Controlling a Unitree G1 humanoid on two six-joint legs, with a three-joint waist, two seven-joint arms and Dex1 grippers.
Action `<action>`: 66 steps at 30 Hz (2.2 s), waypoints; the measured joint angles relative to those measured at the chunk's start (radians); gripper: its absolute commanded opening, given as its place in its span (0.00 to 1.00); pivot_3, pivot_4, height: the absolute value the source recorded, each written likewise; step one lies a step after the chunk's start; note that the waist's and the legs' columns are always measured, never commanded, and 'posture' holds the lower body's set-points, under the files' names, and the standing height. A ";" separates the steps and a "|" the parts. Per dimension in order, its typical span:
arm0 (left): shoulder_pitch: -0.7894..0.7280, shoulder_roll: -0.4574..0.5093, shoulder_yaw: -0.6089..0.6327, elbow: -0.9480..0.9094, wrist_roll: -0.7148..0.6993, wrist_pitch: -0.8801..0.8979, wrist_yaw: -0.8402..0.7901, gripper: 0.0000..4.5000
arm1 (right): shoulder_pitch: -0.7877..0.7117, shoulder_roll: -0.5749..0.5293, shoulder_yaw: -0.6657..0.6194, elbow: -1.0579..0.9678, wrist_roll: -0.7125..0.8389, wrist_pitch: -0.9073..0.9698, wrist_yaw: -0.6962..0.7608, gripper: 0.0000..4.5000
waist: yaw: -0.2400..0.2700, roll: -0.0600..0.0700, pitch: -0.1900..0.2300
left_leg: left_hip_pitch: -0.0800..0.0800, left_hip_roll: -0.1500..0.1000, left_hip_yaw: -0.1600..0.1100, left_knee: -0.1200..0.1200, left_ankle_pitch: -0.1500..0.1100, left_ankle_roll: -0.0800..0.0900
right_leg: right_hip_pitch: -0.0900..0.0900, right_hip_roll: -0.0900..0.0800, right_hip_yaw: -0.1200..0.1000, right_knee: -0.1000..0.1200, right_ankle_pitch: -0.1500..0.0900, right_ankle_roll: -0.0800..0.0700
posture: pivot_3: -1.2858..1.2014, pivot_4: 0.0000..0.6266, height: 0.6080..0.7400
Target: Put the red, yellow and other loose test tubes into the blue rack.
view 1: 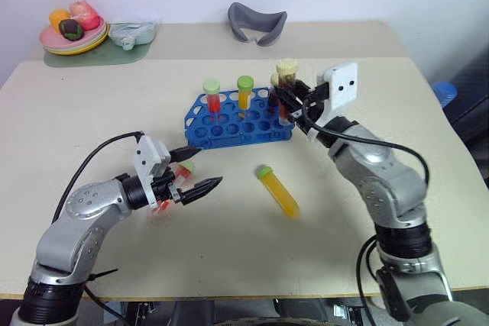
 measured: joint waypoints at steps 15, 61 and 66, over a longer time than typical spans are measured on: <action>-0.041 -0.018 -0.001 -0.010 -0.022 0.040 0.067 1.00 | 0.048 0.195 0.008 0.248 -0.168 -0.308 0.049 0.20 | -0.013 0.000 0.000 | 0.000 0.000 0.000 0.000 0.001 -0.001 | 0.000 0.000 0.000 0.002 0.000 0.000 | 0.52 0.24 1.00; 0.075 0.131 0.067 0.070 0.009 -0.039 -0.094 1.00 | -0.038 -0.333 -0.194 -0.450 0.435 1.018 0.209 0.99 | -0.020 0.001 0.000 | 0.004 0.000 -0.001 0.000 0.001 -0.002 | 0.002 0.001 0.001 0.004 0.000 0.000 | 0.52 0.24 1.00; 0.092 0.137 0.035 0.086 0.033 -0.061 -0.139 1.00 | -0.130 -0.338 -0.086 -0.338 0.650 1.129 0.026 0.99 | -0.018 0.001 0.000 | 0.001 0.000 -0.001 0.000 0.001 -0.002 | 0.001 0.000 0.000 0.001 0.000 0.000 | 0.52 0.24 1.00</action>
